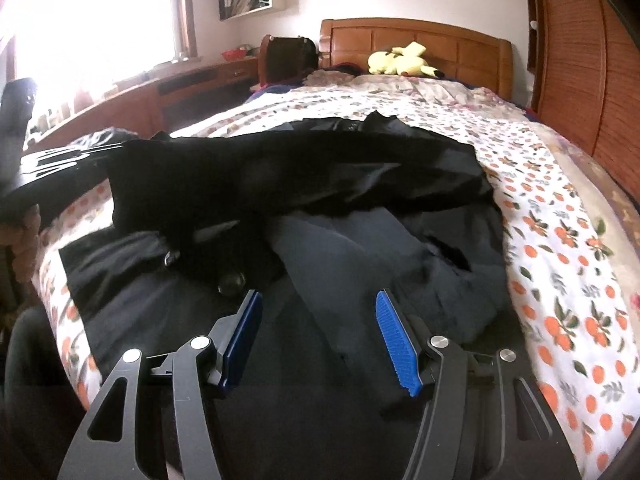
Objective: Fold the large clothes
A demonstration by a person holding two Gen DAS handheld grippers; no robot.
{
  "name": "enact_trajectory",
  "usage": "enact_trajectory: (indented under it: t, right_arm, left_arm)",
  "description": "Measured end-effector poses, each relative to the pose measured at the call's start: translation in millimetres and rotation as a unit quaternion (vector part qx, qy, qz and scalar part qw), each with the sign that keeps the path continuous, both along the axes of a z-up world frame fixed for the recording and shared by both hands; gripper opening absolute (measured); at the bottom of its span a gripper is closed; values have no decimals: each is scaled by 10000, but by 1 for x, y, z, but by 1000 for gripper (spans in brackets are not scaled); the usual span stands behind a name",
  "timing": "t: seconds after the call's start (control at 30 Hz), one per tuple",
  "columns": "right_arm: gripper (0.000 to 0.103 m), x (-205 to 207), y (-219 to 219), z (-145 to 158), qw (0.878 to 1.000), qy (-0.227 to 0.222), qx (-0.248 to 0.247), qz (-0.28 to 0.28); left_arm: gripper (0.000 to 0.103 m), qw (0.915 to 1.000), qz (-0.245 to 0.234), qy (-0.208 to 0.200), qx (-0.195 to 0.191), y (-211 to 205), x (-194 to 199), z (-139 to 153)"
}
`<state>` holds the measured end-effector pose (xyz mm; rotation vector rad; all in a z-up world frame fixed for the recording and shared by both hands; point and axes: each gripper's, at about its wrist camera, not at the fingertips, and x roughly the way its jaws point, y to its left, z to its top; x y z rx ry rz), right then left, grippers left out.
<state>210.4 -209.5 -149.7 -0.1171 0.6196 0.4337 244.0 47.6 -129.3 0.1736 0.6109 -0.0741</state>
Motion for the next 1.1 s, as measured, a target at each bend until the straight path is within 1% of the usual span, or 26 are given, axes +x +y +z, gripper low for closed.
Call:
enact_trajectory:
  t: [0.13, 0.17, 0.2, 0.27, 0.33, 0.4, 0.53, 0.67, 0.8, 0.9, 0.97, 1.1]
  right_arm:
    - [57, 11, 15, 6, 9999, -114, 30, 52]
    - [57, 15, 19, 7, 9999, -147, 56, 59]
    - [57, 17, 21, 8, 9998, -169, 71, 65]
    - [57, 21, 25, 8, 9998, -155, 72, 97]
    - [57, 23, 29, 8, 9998, -145, 68, 146]
    - [57, 25, 32, 8, 9998, -135, 61, 151]
    - [57, 31, 37, -1, 9999, -15, -23, 143]
    - [57, 33, 40, -6, 9999, 35, -112, 122]
    - [57, 31, 40, -4, 9999, 66, -62, 141]
    - [57, 28, 43, -1, 9998, -5, -79, 161]
    - [57, 27, 44, -1, 9998, 2, -90, 176]
    - [57, 24, 44, -1, 9998, -10, -117, 184]
  left_arm:
    - [7, 9997, 168, 62, -138, 32, 13, 2]
    - [8, 9997, 182, 68, -141, 36, 15, 2]
    - [11, 9997, 227, 62, -105, 41, 17, 1]
    - [12, 9995, 319, 32, -12, 47, 18, 0]
    - [19, 9991, 411, 7, 35, 56, 18, -1]
    - [33, 9990, 441, -20, 8, 59, 14, -3]
    - [36, 9993, 369, 73, 21, 59, 5, -12]
    - [43, 9995, 255, 205, 33, 51, -1, -25]
    - [44, 9991, 204, 361, 6, 43, -2, -41]
    - [44, 9984, 222, 514, -27, 39, 0, -52]
    - [44, 9980, 220, 589, -77, 37, 1, -57]
    - [44, 9974, 237, 682, -41, 35, 2, -65]
